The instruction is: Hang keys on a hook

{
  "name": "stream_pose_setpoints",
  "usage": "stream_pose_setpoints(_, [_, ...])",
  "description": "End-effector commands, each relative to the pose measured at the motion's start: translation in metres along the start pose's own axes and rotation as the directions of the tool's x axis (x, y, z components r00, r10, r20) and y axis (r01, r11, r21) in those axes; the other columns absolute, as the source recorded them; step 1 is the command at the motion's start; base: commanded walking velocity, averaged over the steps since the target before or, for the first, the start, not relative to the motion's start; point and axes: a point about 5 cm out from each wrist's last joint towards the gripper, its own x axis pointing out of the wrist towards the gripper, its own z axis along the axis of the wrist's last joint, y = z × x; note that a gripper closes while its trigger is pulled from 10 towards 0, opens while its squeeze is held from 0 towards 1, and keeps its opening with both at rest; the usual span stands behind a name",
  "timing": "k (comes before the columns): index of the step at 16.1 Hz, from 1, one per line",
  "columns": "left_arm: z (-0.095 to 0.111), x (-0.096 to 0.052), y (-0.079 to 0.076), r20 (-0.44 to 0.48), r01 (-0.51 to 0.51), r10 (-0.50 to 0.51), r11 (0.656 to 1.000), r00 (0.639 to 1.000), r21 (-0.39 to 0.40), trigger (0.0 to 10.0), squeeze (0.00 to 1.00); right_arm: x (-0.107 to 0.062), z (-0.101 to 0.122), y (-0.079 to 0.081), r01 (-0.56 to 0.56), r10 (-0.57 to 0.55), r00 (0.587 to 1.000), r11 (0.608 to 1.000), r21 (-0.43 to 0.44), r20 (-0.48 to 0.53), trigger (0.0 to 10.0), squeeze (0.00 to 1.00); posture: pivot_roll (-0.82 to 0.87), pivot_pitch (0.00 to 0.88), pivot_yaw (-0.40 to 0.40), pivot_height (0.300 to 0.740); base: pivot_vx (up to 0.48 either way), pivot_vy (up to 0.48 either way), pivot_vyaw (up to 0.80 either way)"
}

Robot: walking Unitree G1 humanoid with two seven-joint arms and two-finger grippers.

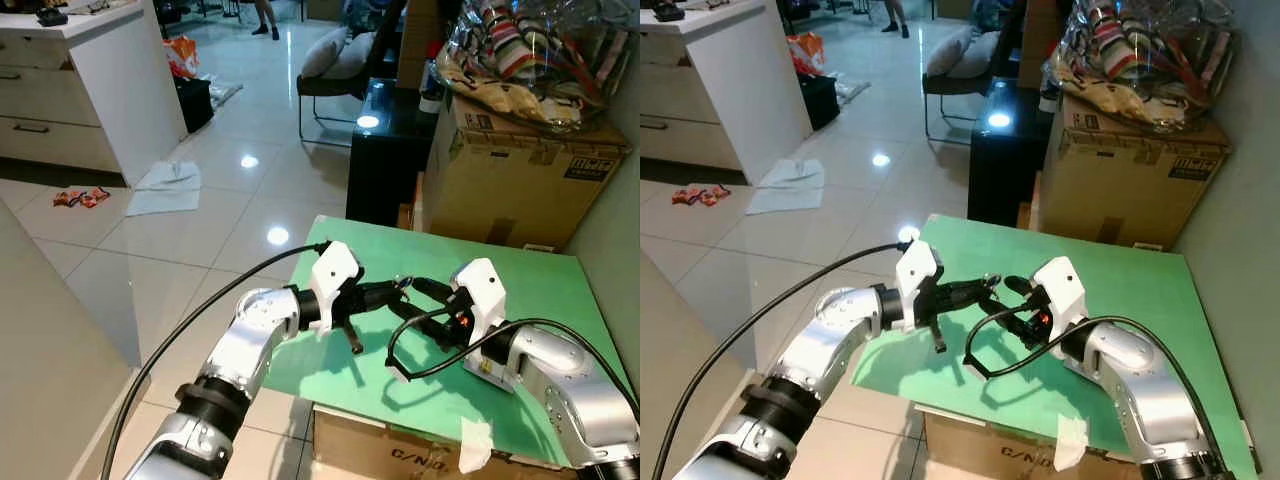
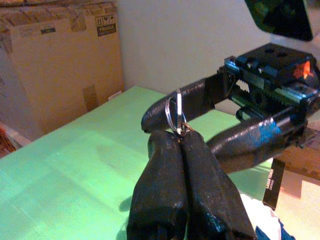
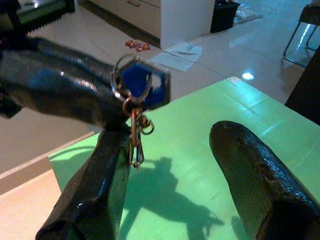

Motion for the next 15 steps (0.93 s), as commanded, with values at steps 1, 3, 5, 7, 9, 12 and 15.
stream_pose_setpoints(1, [0.004,0.0009,-0.0012,0.011,0.01,-0.01,1.0,1.0,0.008,0.0,0.0,-0.0017,0.0044,-0.0035,0.021,-0.02,1.0,1.0,-0.014,0.02,10.0,0.0,-0.26,0.031,0.025,0.74,0.0,0.0,0.0])
stream_pose_setpoints(3, [0.0036,0.0008,-0.0017,0.009,0.011,-0.011,1.0,1.0,0.005,0.0,0.0,-0.0012,0.0037,-0.0055,0.028,-0.028,0.999,1.0,-0.009,0.022,10.0,0.0,-0.26,0.031,0.025,0.74,0.0,0.0,0.0])
stream_pose_setpoints(5, [0.0038,0.001,-0.0021,0.008,0.013,-0.013,1.0,1.0,0.005,0.0,0.0,-0.0002,0.0032,-0.0055,0.03,-0.03,0.999,1.0,-0.005,0.022,7.0,0.0,-0.26,0.035,0.025,0.74,0.0,0.0,0.0])
stream_pose_setpoints(7, [0.0039,0.0013,-0.0023,0.008,0.014,-0.014,1.0,1.0,0.004,0.0,0.0,0.0009,0.003,-0.0042,0.025,-0.025,0.999,1.0,0.0,0.023,5.2,0.0,-0.26,0.035,0.026,0.74,0.0,0.0,0.0])
stream_pose_setpoints(9, [0.0039,0.0014,-0.0025,0.008,0.015,-0.015,1.0,1.0,0.005,0.0,0.0,0.0023,0.0025,-0.0028,0.021,-0.021,0.999,1.0,0.007,0.025,2.2,0.0,-0.26,0.037,0.026,0.74,0.0,0.0,0.0])
stream_pose_setpoints(12, [0.0039,0.0013,-0.0024,0.007,0.014,-0.014,1.0,1.0,0.003,0.0,0.0,0.0042,0.0005,0.001,0.008,-0.009,1.0,1.0,0.024,0.021,0.0,0.0,-0.26,0.038,0.026,0.74,0.0,0.0,0.0])
stream_pose_setpoints(15, [0.0037,0.0017,-0.0025,0.006,0.015,-0.015,1.0,1.0,0.002,0.0,0.0,0.0045,-0.001,0.0042,0.002,-0.003,1.0,0.999,0.034,0.021,0.0,0.0,-0.26,0.04,0.027,0.74,0.0,0.0,0.0])
